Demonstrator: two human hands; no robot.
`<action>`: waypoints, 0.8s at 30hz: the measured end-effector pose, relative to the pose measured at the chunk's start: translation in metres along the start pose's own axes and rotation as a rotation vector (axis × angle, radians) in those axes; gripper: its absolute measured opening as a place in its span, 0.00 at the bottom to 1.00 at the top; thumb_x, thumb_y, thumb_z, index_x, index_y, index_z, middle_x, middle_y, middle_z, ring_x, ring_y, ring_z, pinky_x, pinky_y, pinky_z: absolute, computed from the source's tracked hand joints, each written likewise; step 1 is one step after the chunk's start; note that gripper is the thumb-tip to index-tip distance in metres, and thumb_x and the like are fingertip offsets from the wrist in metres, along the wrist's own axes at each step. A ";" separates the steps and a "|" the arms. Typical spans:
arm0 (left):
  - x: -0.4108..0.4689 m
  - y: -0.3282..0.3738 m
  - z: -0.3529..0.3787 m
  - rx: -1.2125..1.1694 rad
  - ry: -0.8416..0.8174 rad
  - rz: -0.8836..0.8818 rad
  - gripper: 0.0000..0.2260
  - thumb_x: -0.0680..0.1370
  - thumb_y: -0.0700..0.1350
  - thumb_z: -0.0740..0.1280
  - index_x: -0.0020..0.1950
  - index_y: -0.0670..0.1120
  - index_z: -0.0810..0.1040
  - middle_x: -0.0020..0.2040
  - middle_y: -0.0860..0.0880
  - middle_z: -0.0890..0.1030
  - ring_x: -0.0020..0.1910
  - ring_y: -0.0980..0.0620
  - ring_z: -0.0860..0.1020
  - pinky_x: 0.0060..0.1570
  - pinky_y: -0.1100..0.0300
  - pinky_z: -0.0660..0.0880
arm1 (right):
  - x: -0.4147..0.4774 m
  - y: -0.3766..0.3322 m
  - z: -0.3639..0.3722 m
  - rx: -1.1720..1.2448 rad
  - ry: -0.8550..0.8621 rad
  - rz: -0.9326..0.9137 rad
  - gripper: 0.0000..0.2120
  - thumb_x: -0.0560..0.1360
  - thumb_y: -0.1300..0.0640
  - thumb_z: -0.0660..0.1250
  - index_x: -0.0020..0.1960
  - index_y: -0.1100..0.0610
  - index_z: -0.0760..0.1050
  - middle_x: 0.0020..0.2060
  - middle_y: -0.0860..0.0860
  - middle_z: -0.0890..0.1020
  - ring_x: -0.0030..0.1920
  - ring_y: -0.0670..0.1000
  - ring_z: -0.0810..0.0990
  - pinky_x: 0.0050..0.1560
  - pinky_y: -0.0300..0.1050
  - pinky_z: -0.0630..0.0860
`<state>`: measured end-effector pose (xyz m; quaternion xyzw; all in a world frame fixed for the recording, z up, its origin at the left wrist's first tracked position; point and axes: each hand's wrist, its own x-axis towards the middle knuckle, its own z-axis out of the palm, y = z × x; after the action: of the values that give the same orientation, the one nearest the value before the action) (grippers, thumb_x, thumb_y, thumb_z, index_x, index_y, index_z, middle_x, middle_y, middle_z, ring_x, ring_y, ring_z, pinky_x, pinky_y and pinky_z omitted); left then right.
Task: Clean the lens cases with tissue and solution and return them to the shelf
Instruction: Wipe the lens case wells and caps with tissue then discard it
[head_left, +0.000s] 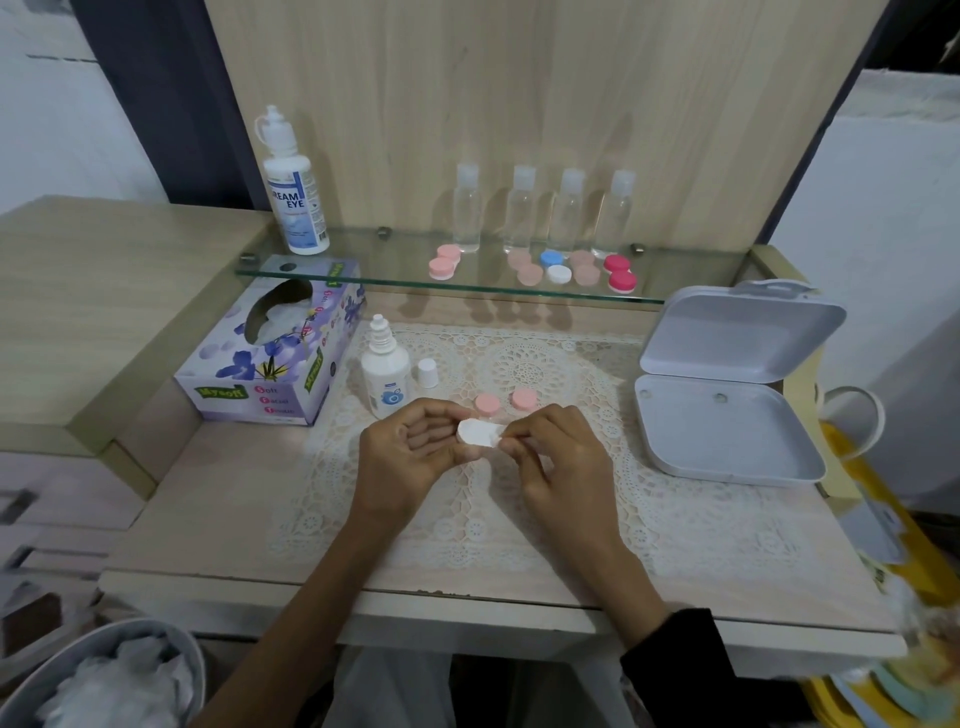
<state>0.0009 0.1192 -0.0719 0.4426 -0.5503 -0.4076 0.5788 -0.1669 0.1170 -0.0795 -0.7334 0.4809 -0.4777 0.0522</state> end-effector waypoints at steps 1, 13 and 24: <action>0.000 0.000 0.000 0.000 0.007 -0.004 0.17 0.61 0.40 0.77 0.49 0.41 0.81 0.46 0.46 0.85 0.48 0.48 0.83 0.51 0.58 0.79 | 0.000 0.002 -0.001 -0.023 0.004 0.042 0.05 0.74 0.56 0.67 0.42 0.56 0.80 0.40 0.46 0.79 0.43 0.48 0.75 0.40 0.41 0.70; 0.000 0.004 0.005 0.058 0.114 -0.005 0.12 0.69 0.46 0.73 0.43 0.37 0.81 0.33 0.45 0.83 0.31 0.48 0.82 0.31 0.63 0.77 | 0.001 -0.004 -0.008 0.320 -0.060 0.190 0.11 0.74 0.56 0.72 0.56 0.50 0.82 0.43 0.46 0.81 0.44 0.46 0.78 0.40 0.36 0.72; 0.001 -0.003 0.007 0.209 0.023 0.076 0.12 0.70 0.49 0.74 0.49 0.44 0.83 0.41 0.51 0.84 0.39 0.54 0.81 0.35 0.63 0.77 | 0.001 0.006 -0.003 0.217 -0.070 0.243 0.05 0.72 0.59 0.69 0.43 0.57 0.83 0.36 0.46 0.81 0.39 0.45 0.78 0.38 0.35 0.70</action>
<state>-0.0056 0.1174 -0.0747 0.4839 -0.5997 -0.3206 0.5509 -0.1731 0.1143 -0.0799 -0.6761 0.5093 -0.4913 0.2053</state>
